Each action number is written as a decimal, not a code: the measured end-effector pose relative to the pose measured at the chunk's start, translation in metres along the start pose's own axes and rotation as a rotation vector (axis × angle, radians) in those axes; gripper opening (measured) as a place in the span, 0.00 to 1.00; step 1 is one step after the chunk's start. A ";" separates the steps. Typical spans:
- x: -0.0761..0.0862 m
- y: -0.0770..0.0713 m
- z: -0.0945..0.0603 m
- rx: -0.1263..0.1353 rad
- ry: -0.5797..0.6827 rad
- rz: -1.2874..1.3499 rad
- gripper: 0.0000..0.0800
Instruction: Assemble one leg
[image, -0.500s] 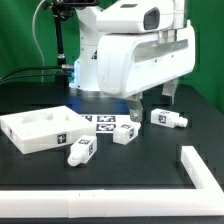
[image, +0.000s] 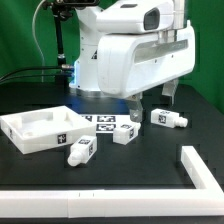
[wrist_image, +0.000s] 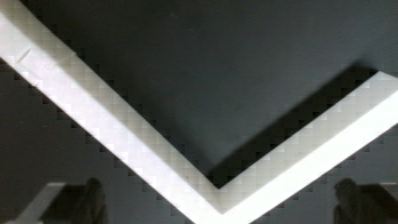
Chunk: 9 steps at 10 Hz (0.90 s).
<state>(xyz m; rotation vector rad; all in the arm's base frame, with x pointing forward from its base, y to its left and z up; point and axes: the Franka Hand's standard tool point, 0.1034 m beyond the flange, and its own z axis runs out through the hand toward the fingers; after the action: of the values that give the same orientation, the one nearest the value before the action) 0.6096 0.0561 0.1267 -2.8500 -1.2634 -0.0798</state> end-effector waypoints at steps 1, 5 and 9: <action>-0.020 0.005 0.000 -0.016 -0.005 0.024 0.81; -0.107 0.038 0.016 0.022 -0.008 0.216 0.81; -0.098 0.033 0.017 0.010 -0.019 0.224 0.81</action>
Offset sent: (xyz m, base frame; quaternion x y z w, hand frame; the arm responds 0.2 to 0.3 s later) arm -0.0401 -0.0840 -0.0211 0.0298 -0.0211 0.2608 0.9647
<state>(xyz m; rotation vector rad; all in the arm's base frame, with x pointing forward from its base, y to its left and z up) 0.5689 -0.0381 0.1045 -2.9672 -0.9348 -0.0414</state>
